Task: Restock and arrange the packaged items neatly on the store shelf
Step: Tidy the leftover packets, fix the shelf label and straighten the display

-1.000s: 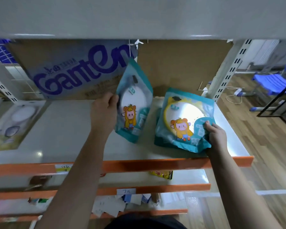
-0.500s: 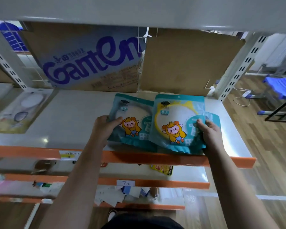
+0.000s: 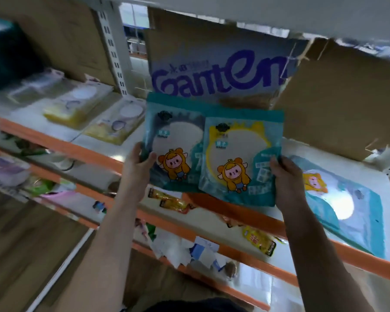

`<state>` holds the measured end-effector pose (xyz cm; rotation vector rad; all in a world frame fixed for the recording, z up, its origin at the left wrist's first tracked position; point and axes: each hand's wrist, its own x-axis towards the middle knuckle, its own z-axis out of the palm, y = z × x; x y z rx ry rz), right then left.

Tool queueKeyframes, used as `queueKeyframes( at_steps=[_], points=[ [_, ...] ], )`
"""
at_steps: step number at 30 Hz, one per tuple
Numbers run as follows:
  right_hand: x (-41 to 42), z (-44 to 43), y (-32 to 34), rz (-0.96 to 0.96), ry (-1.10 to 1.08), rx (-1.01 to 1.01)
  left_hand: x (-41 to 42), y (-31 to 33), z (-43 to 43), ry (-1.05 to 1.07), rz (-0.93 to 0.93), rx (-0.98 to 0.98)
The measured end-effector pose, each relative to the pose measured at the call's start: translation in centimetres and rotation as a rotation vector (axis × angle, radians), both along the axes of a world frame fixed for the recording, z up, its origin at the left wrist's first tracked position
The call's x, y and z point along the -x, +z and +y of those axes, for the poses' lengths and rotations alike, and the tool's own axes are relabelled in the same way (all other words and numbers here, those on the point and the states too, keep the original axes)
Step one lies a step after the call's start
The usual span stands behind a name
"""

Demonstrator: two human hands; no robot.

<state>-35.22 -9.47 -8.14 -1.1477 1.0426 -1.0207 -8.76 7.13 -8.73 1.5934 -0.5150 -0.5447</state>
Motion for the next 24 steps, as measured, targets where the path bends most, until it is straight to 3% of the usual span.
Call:
queueKeyframes(
  at_steps=[8, 16, 24],
  points=[
    [-17.1, 6.8, 0.9, -0.066, 0.118, 0.109, -13.1, 1.3, 11.7, 0.254, -0.143, 0.044],
    [-33.1, 13.9, 1.4, -0.103, 0.143, 0.125, -26.8, 3.3, 21.1, 0.304, -0.213, 0.040],
    [-45.8, 17.1, 1.9, -0.111, 0.160, 0.091, -37.4, 3.8, 24.2, 0.295, -0.135, 0.044]
  ],
)
